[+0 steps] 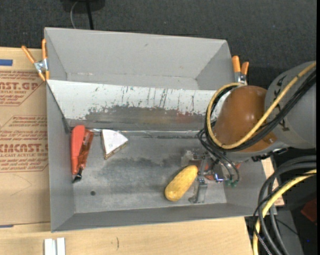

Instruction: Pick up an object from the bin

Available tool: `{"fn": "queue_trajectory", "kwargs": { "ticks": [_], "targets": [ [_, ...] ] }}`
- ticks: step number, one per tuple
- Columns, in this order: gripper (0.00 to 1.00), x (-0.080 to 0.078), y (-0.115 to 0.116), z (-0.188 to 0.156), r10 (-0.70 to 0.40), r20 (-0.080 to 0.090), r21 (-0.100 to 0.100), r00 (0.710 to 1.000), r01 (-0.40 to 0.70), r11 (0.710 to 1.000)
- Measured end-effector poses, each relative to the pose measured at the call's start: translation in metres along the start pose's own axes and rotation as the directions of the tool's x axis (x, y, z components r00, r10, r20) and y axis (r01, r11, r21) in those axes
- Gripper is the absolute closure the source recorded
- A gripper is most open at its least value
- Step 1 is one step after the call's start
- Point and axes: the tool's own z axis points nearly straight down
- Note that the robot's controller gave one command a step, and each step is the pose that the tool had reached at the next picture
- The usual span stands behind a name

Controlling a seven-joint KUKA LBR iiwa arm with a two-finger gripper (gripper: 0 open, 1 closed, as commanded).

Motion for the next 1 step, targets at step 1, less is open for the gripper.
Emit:
{"fn": "queue_trajectory", "kwargs": {
  "ticks": [1],
  "targets": [
    [0.00,-0.0020,0.0000,-0.0040,0.000,0.008,0.001,1.000,0.000,1.000]
  ]
}}
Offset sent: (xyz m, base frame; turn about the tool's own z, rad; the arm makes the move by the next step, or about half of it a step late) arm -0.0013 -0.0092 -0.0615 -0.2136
